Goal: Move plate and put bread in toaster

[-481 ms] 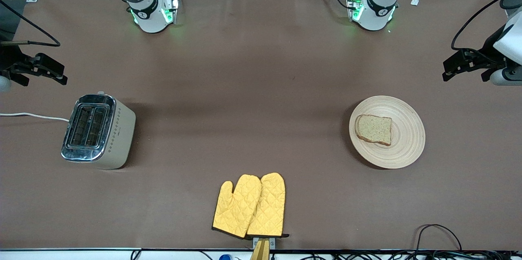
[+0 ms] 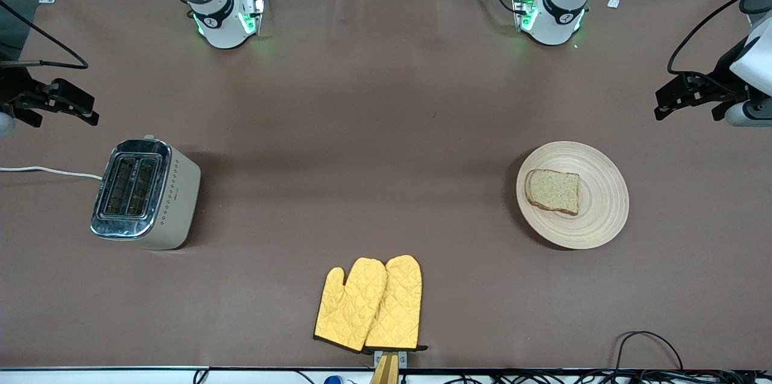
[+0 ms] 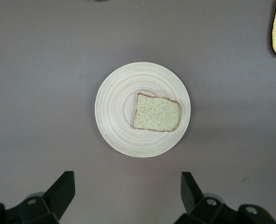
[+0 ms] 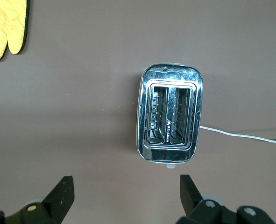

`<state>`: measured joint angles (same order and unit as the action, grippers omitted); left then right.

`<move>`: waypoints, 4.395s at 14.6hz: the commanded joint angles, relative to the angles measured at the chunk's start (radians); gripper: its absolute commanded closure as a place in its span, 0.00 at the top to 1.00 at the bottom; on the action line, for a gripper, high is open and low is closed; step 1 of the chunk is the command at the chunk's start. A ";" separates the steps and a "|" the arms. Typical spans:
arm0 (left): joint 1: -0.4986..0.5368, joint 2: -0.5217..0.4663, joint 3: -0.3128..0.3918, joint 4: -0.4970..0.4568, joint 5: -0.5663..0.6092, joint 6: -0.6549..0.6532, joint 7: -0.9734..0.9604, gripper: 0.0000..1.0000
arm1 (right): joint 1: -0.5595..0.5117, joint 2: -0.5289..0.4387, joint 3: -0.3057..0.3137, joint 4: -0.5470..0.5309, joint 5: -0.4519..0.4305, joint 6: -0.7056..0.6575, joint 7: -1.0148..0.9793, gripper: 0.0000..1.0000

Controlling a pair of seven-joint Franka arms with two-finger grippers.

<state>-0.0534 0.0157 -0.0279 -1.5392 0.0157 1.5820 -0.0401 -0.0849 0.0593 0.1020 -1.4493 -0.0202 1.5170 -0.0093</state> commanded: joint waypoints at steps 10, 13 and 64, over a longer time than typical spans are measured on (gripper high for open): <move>0.375 0.361 0.002 0.022 -0.325 0.012 0.250 1.00 | -0.003 -0.009 0.002 0.003 -0.010 -0.009 -0.004 1.00; 0.455 0.562 0.002 0.030 -0.459 0.044 0.460 1.00 | -0.004 -0.009 0.002 0.003 -0.009 -0.009 -0.006 1.00; -0.281 0.940 -0.207 0.085 -1.497 0.654 0.695 0.00 | 0.051 0.011 0.008 -0.022 -0.004 -0.101 0.006 1.00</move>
<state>-0.2986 0.9235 -0.2345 -1.5001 -1.4195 2.2181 0.6520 -0.0562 0.0653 0.1045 -1.4566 -0.0195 1.3993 -0.0094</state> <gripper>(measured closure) 0.899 0.000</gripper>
